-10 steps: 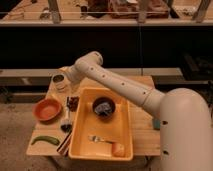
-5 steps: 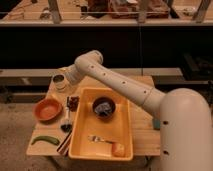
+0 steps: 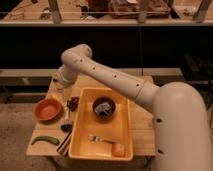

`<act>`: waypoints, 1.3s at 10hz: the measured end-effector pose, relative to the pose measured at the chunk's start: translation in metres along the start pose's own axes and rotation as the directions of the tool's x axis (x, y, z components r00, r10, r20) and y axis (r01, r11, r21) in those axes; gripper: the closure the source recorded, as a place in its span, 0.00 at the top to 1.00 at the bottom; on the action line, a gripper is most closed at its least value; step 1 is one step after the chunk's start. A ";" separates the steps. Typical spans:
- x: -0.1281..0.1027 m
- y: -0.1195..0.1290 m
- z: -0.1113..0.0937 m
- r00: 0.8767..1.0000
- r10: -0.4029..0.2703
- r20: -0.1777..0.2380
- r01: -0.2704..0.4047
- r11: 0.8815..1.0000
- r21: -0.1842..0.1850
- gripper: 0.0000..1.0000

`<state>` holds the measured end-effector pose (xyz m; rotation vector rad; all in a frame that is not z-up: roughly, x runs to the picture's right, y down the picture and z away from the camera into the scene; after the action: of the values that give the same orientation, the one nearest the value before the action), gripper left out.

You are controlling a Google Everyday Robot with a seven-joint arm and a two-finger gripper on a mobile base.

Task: Place pepper in red bowl

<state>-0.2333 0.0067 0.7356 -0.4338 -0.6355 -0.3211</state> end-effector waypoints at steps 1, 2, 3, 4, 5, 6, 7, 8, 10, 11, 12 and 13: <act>-0.011 0.022 0.007 0.999 0.041 -0.002 -0.041 0.999 -0.024 0.80; -0.018 0.047 0.017 0.996 0.093 -0.004 -0.094 0.995 -0.042 0.80; -0.020 0.064 0.027 0.991 0.130 -0.012 -0.131 0.990 -0.055 0.80; -0.028 0.086 0.046 0.986 0.165 -0.037 -0.167 0.984 -0.070 0.80; -0.040 0.102 0.060 0.982 0.181 -0.053 -0.185 0.980 -0.077 0.80; -0.047 0.109 0.068 0.981 0.185 -0.058 -0.188 0.980 -0.070 0.80; -0.055 0.120 0.077 0.980 0.193 -0.059 -0.196 0.978 -0.066 0.80; -0.058 0.123 0.080 0.979 0.194 -0.059 -0.198 0.978 -0.065 0.80; -0.058 0.123 0.081 0.979 0.198 -0.056 -0.201 0.978 -0.061 0.80; -0.058 0.122 0.082 0.979 0.197 -0.043 -0.200 0.977 -0.069 0.80; -0.060 0.122 0.089 0.980 0.197 -0.029 -0.199 0.976 -0.090 0.80; -0.065 0.123 0.099 0.980 0.199 -0.018 -0.200 0.973 -0.112 0.80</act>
<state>-0.2808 0.1710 0.7304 -0.6006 -0.5639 -0.1674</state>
